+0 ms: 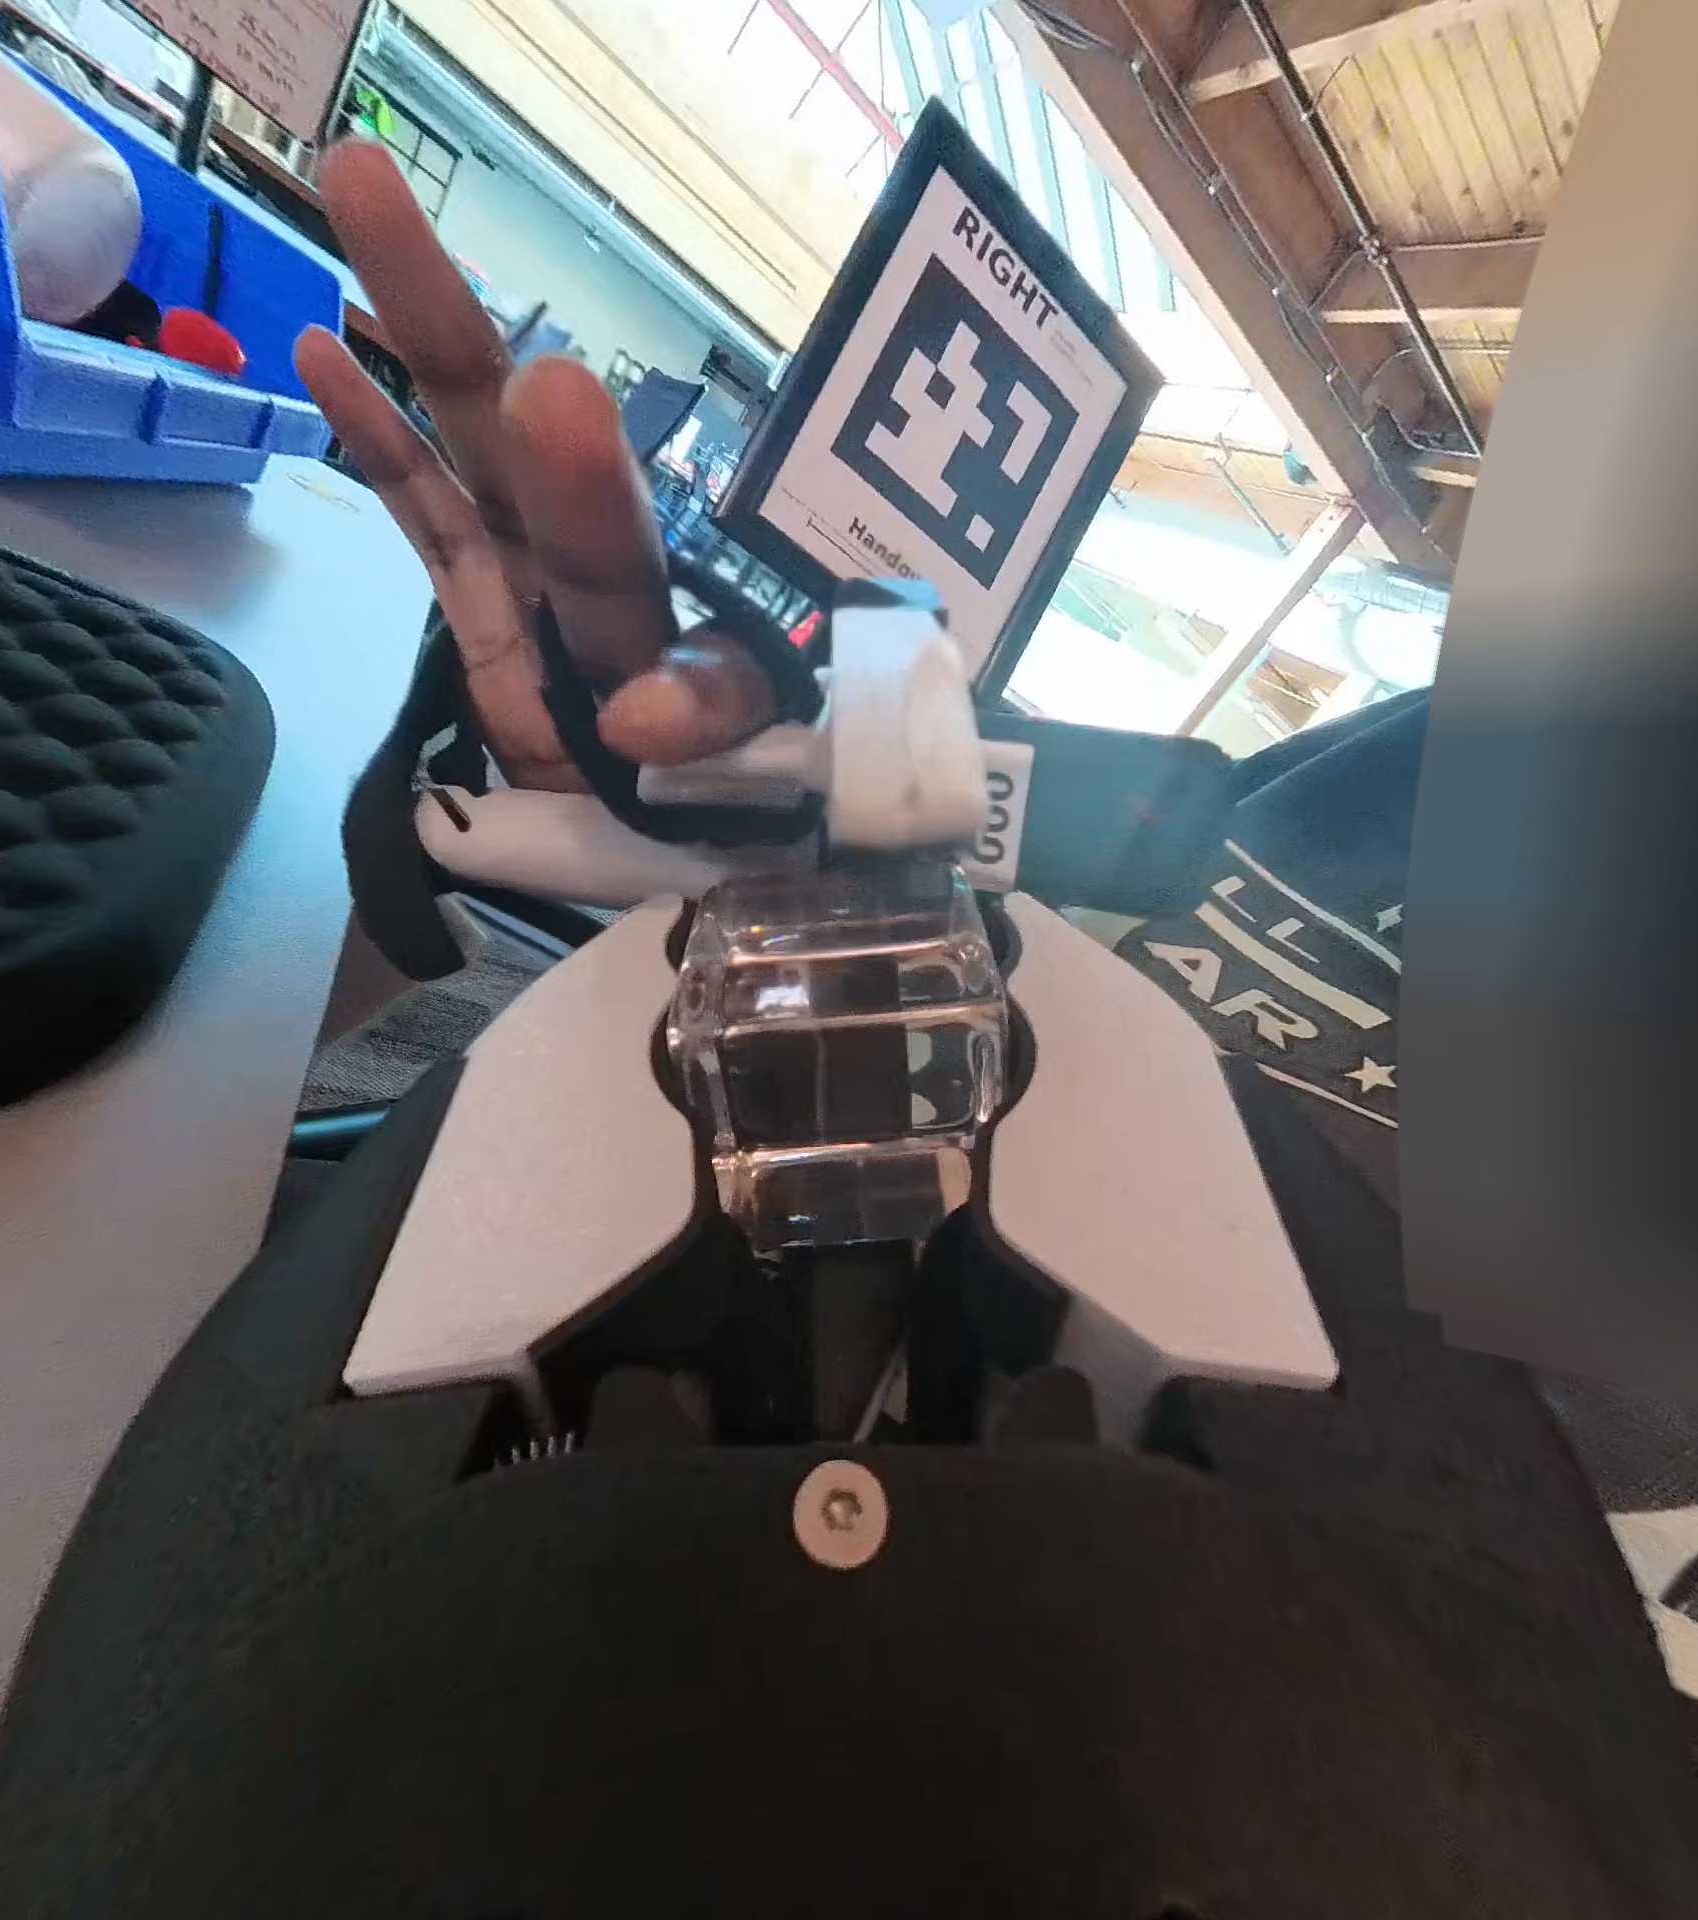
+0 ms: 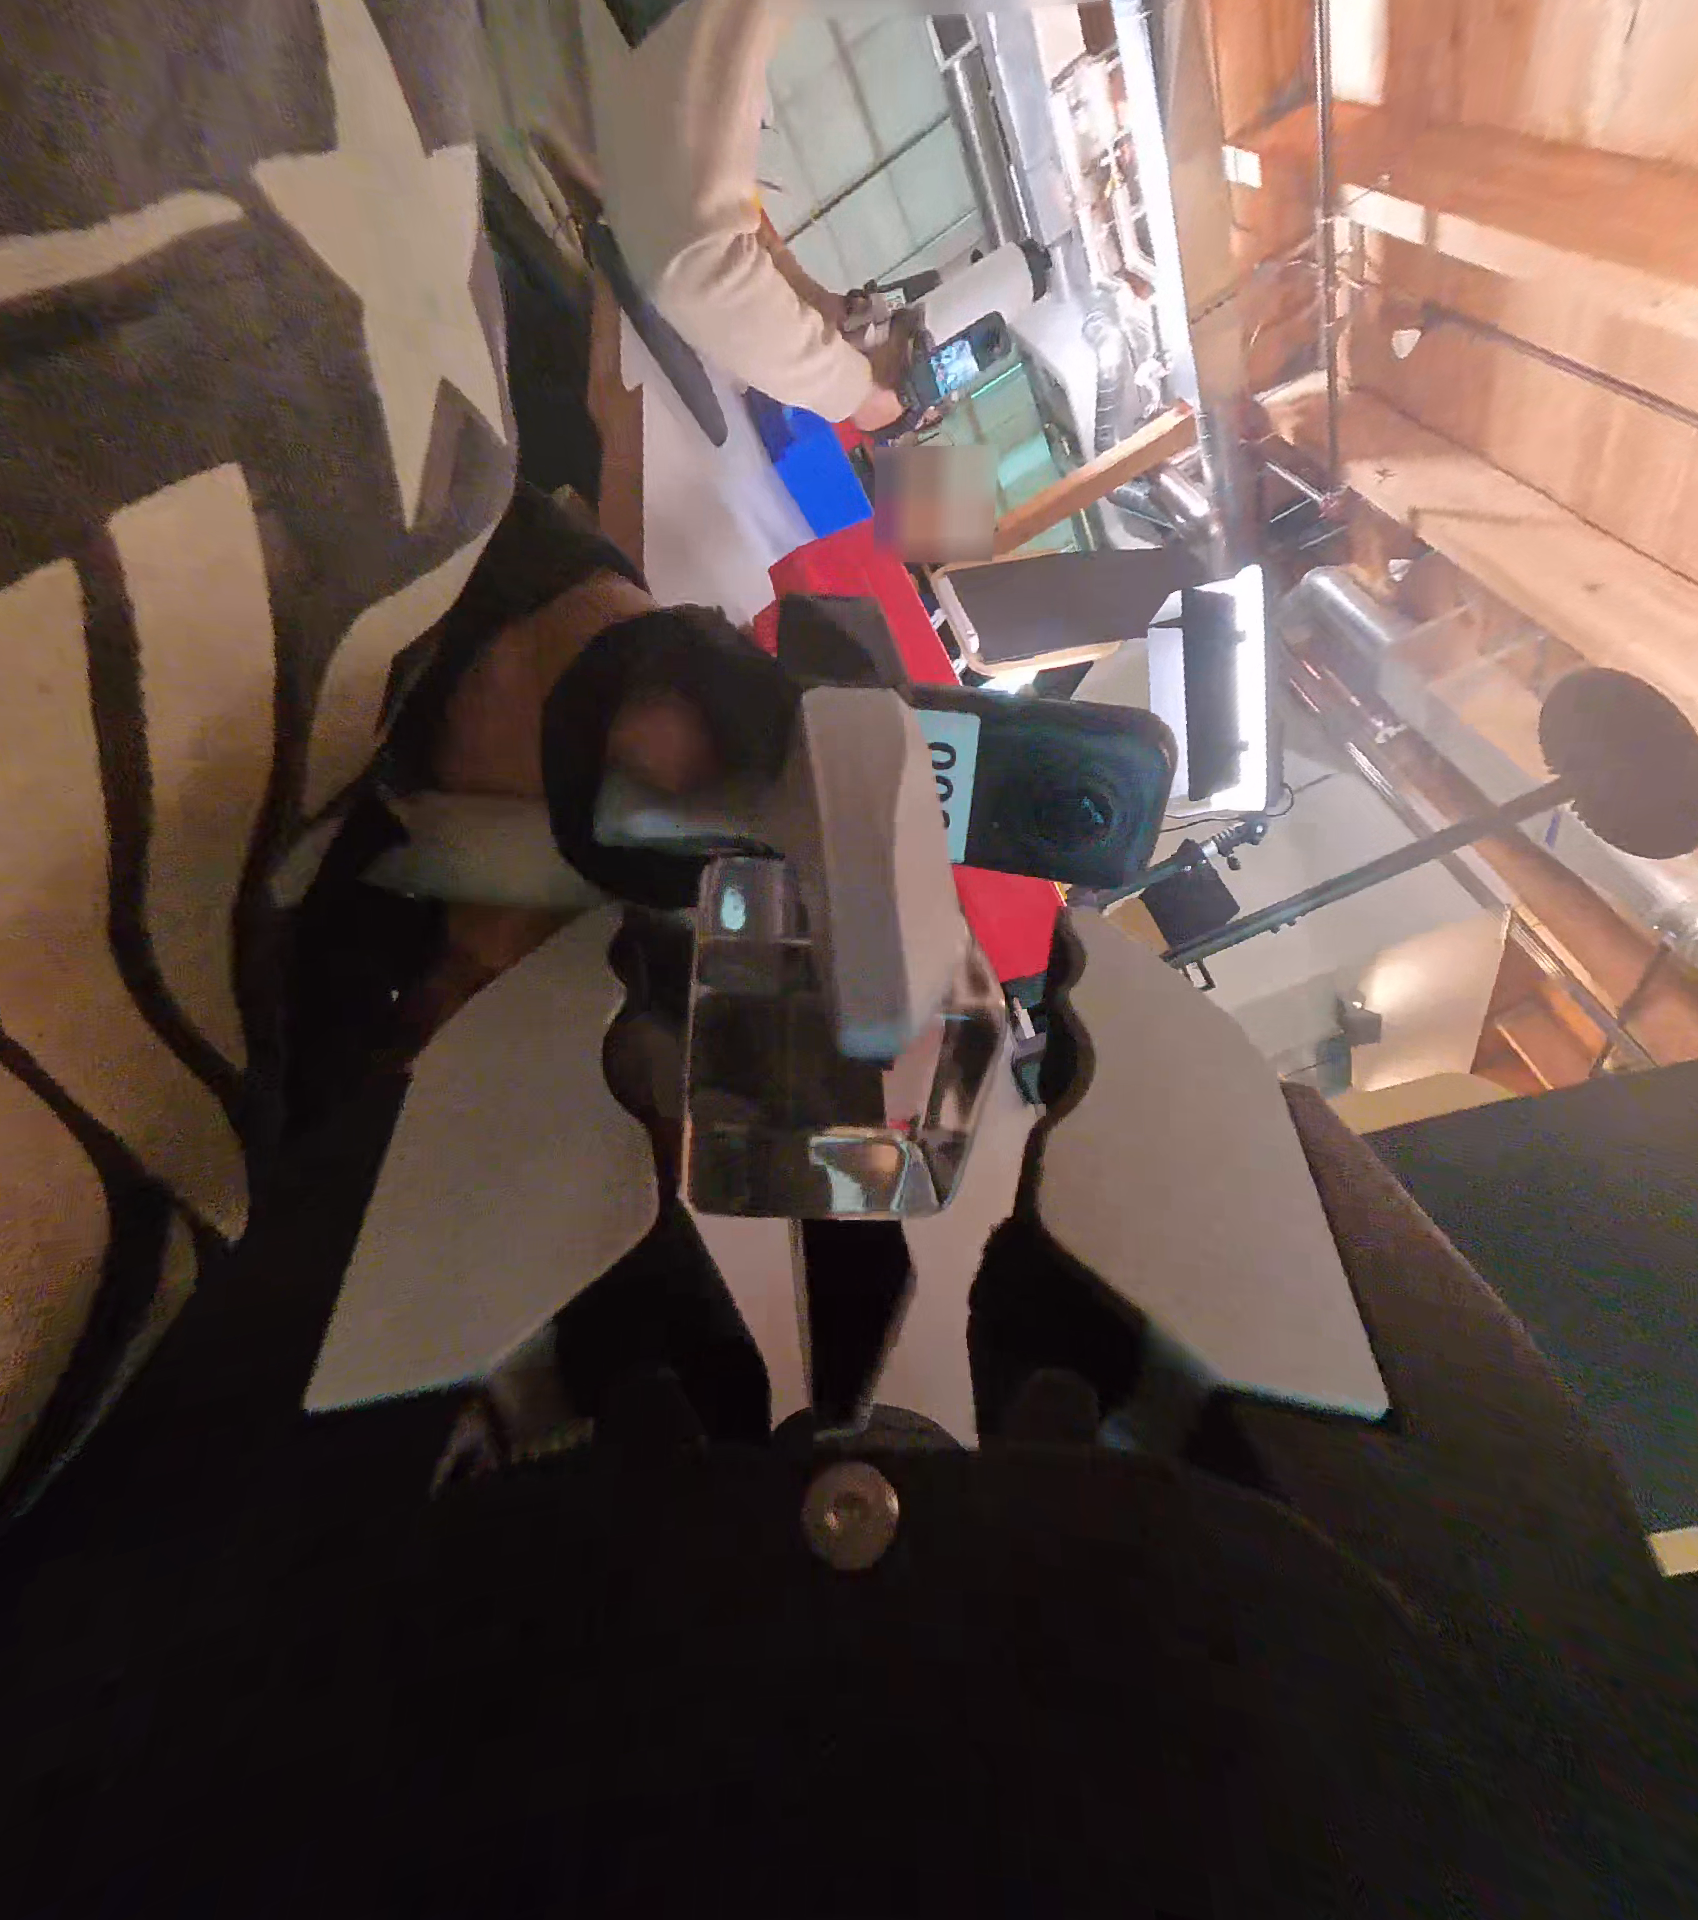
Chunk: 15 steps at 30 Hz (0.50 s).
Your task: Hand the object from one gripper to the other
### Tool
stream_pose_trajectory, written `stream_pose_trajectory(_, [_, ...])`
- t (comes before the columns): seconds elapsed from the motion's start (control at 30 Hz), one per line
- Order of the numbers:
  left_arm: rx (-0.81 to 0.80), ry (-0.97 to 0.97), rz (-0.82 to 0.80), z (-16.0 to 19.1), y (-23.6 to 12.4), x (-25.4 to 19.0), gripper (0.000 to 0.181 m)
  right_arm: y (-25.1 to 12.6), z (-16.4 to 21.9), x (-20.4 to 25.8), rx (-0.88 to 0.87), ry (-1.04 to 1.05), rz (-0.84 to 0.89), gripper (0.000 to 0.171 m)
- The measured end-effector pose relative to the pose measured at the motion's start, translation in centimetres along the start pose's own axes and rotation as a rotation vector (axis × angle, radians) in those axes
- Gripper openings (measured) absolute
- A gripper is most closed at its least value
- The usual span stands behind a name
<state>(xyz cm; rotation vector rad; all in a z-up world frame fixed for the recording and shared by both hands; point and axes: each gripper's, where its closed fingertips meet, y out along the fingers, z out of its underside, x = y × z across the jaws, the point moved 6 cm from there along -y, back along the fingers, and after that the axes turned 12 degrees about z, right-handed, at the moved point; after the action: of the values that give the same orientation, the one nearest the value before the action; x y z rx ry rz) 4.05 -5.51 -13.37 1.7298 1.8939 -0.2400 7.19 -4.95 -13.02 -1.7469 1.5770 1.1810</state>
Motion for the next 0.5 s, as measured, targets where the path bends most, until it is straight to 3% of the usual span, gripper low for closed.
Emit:
stream_pose_trajectory(0.03, [0.005, -0.009, 0.014, 0.1, 0.1, -0.1, 0.052, 0.1, 0.1, 0.2, 0.009, -0.011, -0.002, 0.071])
stream_pose_trajectory(0.13, [0.004, -0.011, 0.032, 0.1, 0.2, -0.3, 0.051, 0.2, 0.3, 0.5, 0.022, -0.015, -0.021, 0.055])
stream_pose_trajectory(0.23, [-0.028, 0.021, 0.038, -0.3, 0.1, -0.3, 0.052, 0.3, 0.2, 0.3, 0.044, -0.020, -0.016, 0.054])
stream_pose_trajectory(0.33, [-0.130, 0.147, 0.020, -1.7, -0.9, -0.8, 0.069, -0.4, 0.0, -1.1, 0.031, 0.018, 0.046, 0.053])
stream_pose_trajectory(0.4, [-0.234, 0.339, -0.068, -3.2, -2.3, -1.6, 0.080, -1.0, 0.1, -2.7, 0.014, 0.214, 0.075, 0.053])
stream_pose_trajectory(0.5, [-0.312, 0.793, -0.243, -4.9, -4.3, -3.4, 0.097, -1.8, 1.0, -5.3, 0.008, 0.685, 0.062, 0.053])
